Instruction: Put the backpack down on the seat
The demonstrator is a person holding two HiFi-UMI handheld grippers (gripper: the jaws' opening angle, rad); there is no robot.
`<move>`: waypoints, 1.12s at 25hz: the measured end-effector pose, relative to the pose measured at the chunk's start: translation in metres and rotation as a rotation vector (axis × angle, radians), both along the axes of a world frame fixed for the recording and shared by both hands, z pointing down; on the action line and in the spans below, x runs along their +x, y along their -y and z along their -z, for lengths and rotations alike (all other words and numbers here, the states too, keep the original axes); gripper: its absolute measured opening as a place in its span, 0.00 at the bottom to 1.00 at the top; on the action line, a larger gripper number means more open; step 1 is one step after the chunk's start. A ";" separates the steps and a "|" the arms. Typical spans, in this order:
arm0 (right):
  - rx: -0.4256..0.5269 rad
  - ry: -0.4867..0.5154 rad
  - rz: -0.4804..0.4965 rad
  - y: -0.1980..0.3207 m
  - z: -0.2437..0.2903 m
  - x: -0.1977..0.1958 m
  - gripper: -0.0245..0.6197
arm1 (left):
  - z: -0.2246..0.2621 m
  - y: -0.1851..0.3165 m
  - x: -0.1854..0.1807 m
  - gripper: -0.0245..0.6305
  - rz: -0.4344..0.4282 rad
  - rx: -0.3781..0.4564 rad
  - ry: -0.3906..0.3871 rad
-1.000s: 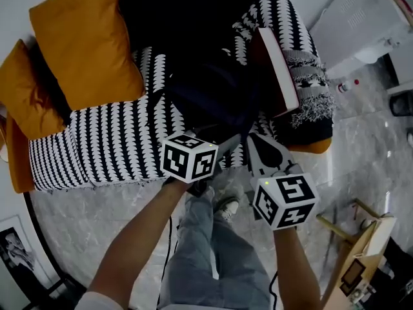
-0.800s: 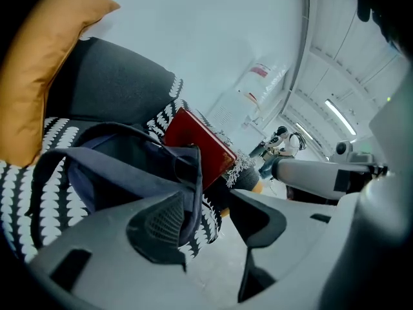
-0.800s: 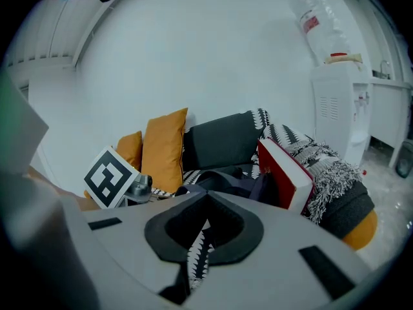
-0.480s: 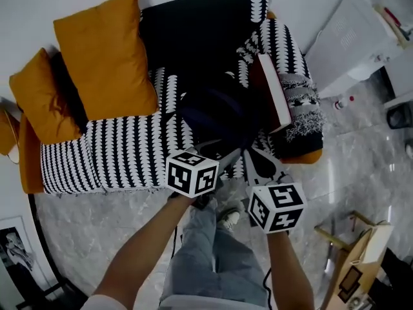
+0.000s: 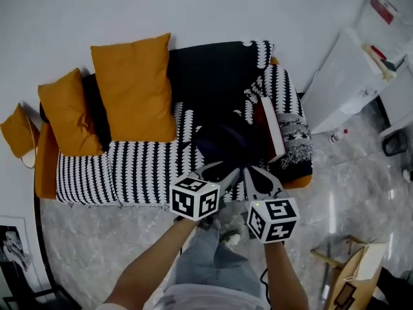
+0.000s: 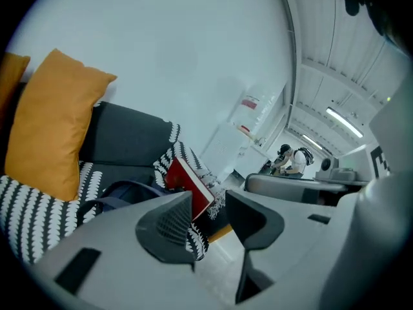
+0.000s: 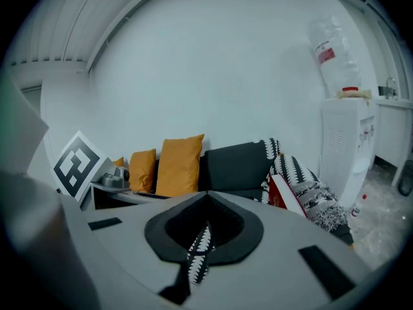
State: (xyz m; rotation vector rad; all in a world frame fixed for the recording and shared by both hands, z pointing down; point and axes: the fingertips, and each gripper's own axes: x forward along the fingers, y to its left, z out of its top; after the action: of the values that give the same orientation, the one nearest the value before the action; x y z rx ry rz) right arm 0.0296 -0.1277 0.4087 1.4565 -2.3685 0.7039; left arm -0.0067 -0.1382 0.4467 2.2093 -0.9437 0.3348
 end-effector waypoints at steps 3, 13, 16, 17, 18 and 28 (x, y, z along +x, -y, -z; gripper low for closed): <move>0.019 0.011 0.003 -0.009 0.028 -0.004 0.04 | 0.033 -0.009 -0.008 0.28 0.030 0.026 0.003; 0.086 0.028 0.008 -0.044 0.104 -0.009 0.04 | 0.120 -0.042 -0.019 0.11 0.112 0.133 0.070; 0.107 0.009 0.024 -0.052 0.119 -0.011 0.04 | 0.138 -0.051 -0.019 0.11 0.121 0.171 0.087; 0.114 -0.002 0.031 -0.054 0.122 -0.012 0.04 | 0.141 -0.055 -0.017 0.10 0.115 0.180 0.093; 0.119 -0.013 0.037 -0.057 0.125 -0.012 0.04 | 0.142 -0.058 -0.015 0.08 0.110 0.184 0.096; 0.138 -0.038 0.050 -0.069 0.132 -0.014 0.04 | 0.145 -0.068 -0.013 0.05 0.126 0.181 0.093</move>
State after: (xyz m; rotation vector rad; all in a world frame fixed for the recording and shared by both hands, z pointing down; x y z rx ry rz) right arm 0.0159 -0.0592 0.2769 1.4445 -2.4584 0.5051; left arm -0.0199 -0.0701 0.3015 2.2995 -1.1993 0.3056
